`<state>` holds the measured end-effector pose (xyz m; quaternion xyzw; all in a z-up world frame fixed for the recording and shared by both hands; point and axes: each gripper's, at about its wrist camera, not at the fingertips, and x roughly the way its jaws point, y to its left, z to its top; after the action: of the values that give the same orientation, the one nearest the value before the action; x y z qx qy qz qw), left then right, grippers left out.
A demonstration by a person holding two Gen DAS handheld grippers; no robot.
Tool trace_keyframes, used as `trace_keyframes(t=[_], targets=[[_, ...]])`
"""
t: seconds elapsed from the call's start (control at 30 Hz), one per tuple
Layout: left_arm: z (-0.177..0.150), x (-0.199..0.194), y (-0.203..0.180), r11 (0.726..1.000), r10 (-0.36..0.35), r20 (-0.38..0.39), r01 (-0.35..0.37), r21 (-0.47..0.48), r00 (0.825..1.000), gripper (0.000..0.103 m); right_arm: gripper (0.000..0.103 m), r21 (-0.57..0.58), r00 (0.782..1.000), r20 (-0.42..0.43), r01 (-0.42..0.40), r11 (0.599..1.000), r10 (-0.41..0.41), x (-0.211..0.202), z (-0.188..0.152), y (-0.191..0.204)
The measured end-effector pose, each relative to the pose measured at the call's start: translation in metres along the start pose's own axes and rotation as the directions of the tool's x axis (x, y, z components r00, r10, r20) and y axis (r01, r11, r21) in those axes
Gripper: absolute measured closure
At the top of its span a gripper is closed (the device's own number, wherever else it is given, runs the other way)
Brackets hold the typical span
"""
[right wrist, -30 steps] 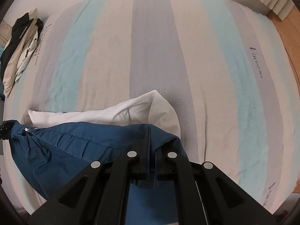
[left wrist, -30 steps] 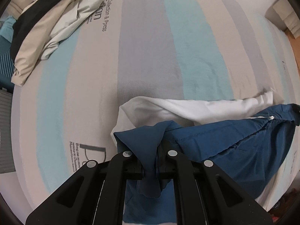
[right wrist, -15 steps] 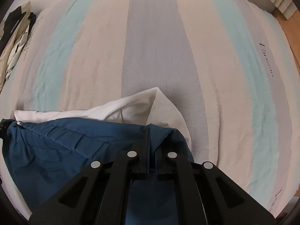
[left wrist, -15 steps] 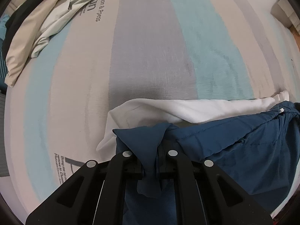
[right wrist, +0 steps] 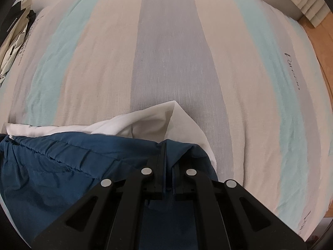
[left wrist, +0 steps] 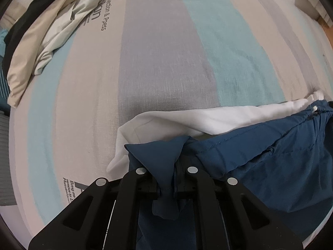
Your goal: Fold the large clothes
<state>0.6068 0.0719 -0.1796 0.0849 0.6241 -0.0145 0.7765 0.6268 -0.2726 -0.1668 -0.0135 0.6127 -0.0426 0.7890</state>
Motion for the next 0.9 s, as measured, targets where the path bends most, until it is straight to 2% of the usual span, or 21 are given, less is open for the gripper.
trace_keyframes(t=[0.2, 0.27, 0.37, 0.5, 0.53, 0.57, 0.6, 0.63, 0.7, 0.77, 0.9], targets=[[0.000, -0.013, -0.005, 0.999, 0.028, 0.018, -0.029, 0.024, 0.999, 0.090, 0.098, -0.001, 1.000, 0.000, 0.001, 1.000, -0.001, -0.004, 0.000, -0.002], [0.001, -0.019, -0.005, 0.999, 0.024, 0.027, -0.025, 0.024, 0.999, 0.084, 0.096, -0.007, 1.000, -0.005, 0.003, 1.000, -0.003, -0.006, 0.000, -0.002], [0.005, -0.034, -0.003, 1.000, -0.003, 0.061, 0.002, 0.006, 0.998, 0.059, 0.089, -0.016, 1.000, -0.020, -0.009, 1.000, 0.008, -0.009, 0.006, -0.003], [0.010, -0.051, -0.005, 1.000, -0.008, 0.095, 0.008, -0.002, 0.995, 0.047, 0.083, -0.008, 0.999, 0.005, -0.034, 0.999, 0.034, -0.021, 0.010, -0.010], [0.010, -0.054, -0.005, 1.000, -0.009, 0.102, 0.009, -0.006, 0.995, 0.038, 0.082, -0.006, 0.999, 0.007, -0.041, 0.999, 0.041, -0.023, 0.010, -0.011], [0.011, -0.058, -0.005, 1.000, -0.008, 0.118, 0.009, -0.015, 0.993, 0.033, 0.079, -0.006, 0.999, 0.010, -0.047, 0.999, 0.047, -0.025, 0.010, -0.012], [0.011, -0.065, -0.004, 0.999, 0.014, 0.150, -0.010, -0.031, 0.989, 0.018, 0.069, -0.007, 0.998, 0.014, -0.057, 0.998, 0.057, -0.028, 0.009, -0.013], [0.012, -0.070, -0.003, 0.999, 0.029, 0.177, -0.021, -0.045, 0.984, 0.009, 0.064, -0.009, 0.997, 0.025, -0.074, 0.997, 0.075, -0.033, 0.009, -0.012], [0.015, -0.078, 0.000, 0.998, 0.038, 0.204, -0.027, -0.058, 0.978, 0.008, 0.057, -0.020, 0.994, 0.044, -0.097, 0.995, 0.098, -0.041, 0.008, -0.012], [0.019, -0.081, 0.000, 0.998, 0.044, 0.193, -0.033, -0.059, 0.980, 0.008, 0.051, -0.020, 0.991, 0.057, -0.121, 0.992, 0.122, -0.048, 0.008, -0.014], [0.020, -0.090, -0.001, 0.997, 0.055, 0.194, -0.043, -0.066, 0.979, 0.008, 0.044, 0.010, 0.980, 0.073, -0.186, 0.982, 0.185, -0.061, 0.008, -0.024]])
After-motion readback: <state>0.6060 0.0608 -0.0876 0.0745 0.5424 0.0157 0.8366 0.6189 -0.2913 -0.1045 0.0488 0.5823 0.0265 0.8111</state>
